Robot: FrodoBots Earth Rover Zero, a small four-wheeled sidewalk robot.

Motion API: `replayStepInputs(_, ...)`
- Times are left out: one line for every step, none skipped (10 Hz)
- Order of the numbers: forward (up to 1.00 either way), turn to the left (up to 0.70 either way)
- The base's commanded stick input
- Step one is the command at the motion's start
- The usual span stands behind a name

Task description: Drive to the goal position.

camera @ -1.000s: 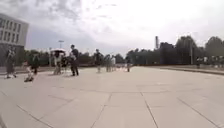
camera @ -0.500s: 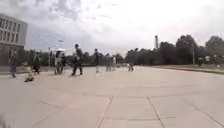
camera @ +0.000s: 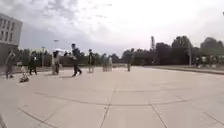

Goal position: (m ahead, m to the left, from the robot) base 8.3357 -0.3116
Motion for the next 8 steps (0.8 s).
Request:
replayStepInputs(0.7, 0.0)
replayStepInputs(0.7, 0.0)
replayStepInputs(0.7, 0.0)
replayStepInputs(0.7, -0.01)
replayStepInputs(0.7, -0.02)
replayStepInputs(0.7, -0.09)
replayStepInputs(0.7, -0.17)
replayStepInputs(0.7, -0.25)
